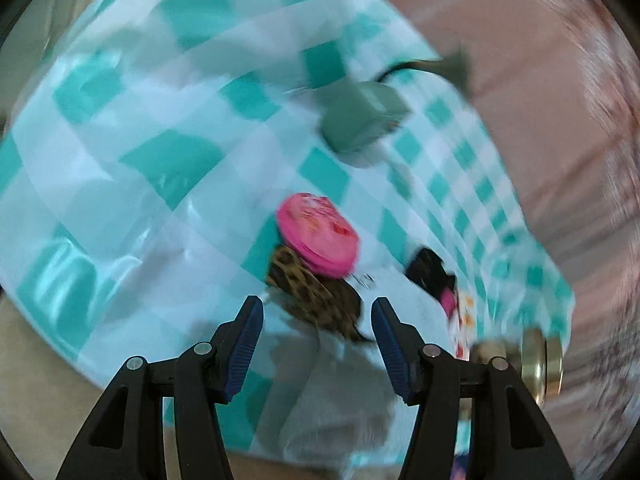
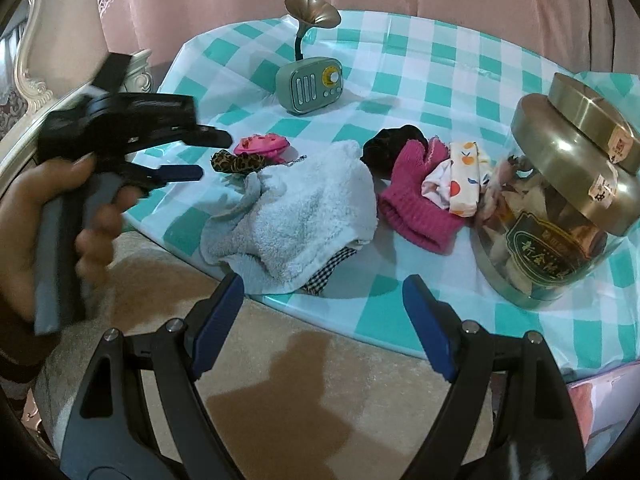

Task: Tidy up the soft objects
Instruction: 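Grasp the leopard-print item with the left tool while the right tool grasps the pink pouch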

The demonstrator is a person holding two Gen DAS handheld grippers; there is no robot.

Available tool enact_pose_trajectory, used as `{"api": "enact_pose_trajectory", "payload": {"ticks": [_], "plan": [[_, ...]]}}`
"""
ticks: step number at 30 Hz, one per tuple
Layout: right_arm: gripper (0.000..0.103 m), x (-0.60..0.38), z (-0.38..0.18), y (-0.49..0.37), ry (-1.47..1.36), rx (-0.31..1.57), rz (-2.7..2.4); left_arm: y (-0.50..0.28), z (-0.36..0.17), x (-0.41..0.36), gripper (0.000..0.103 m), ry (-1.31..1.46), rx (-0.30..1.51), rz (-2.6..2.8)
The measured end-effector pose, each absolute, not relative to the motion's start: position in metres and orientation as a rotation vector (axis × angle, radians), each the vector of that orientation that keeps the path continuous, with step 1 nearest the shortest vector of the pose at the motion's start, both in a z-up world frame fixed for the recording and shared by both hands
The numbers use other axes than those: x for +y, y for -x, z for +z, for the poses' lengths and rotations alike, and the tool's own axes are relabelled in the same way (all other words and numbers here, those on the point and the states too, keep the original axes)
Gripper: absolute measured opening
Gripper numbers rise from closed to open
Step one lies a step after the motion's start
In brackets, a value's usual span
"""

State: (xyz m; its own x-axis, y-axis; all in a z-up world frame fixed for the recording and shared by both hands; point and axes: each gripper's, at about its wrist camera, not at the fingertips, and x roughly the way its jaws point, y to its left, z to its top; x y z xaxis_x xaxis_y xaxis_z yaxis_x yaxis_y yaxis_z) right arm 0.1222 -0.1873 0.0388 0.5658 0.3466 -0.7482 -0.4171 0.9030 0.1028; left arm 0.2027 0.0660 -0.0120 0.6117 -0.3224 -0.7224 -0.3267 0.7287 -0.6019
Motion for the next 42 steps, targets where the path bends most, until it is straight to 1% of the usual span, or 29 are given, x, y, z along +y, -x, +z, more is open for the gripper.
{"api": "enact_pose_trajectory", "payload": {"ticks": [2, 6, 8, 9, 10, 11, 13, 19, 27, 29, 35, 42], "plan": [[0.084, -0.187, 0.037, -0.123, 0.087, 0.863, 0.452, -0.215, -0.026, 0.07, 0.06, 0.88, 0.97, 0.02], [0.084, -0.186, 0.036, -0.124, 0.087, 0.87, 0.462, -0.226, -0.034, 0.064, 0.061, 0.907, 0.974, 0.013], [0.084, -0.184, 0.036, -0.125, 0.094, 0.872, 0.469, -0.231, -0.036, 0.057, 0.05, 0.865, 0.976, 0.009], [0.084, -0.183, 0.037, -0.126, 0.097, 0.871, 0.474, -0.231, -0.036, 0.055, 0.037, 0.831, 0.979, 0.016], [0.084, -0.182, 0.038, -0.128, 0.1, 0.87, 0.478, -0.232, -0.038, 0.053, 0.03, 0.803, 0.989, 0.015], [0.084, -0.181, 0.039, -0.13, 0.1, 0.869, 0.479, -0.232, -0.04, 0.053, 0.028, 0.801, 0.996, -0.001], [0.084, -0.178, 0.04, -0.137, 0.102, 0.868, 0.477, -0.231, -0.04, 0.053, 0.013, 0.784, 0.992, -0.01], [0.084, -0.163, 0.051, -0.16, 0.113, 0.829, 0.461, -0.215, -0.034, 0.064, 0.012, 0.738, 0.955, 0.009], [0.084, -0.128, 0.055, -0.196, 0.101, 0.837, 0.481, -0.182, -0.027, 0.081, 0.011, 0.707, 0.897, 0.058], [0.087, -0.117, 0.054, -0.206, 0.095, 0.837, 0.495, -0.173, -0.026, 0.084, 0.011, 0.701, 0.883, 0.074], [0.088, -0.077, 0.039, -0.233, 0.1, 0.876, 0.54, -0.139, -0.018, 0.093, 0.011, 0.691, 0.803, 0.126], [0.09, -0.036, 0.013, -0.264, 0.11, 0.939, 0.583, -0.119, -0.013, 0.09, 0.011, 0.654, 0.73, 0.174]]}}
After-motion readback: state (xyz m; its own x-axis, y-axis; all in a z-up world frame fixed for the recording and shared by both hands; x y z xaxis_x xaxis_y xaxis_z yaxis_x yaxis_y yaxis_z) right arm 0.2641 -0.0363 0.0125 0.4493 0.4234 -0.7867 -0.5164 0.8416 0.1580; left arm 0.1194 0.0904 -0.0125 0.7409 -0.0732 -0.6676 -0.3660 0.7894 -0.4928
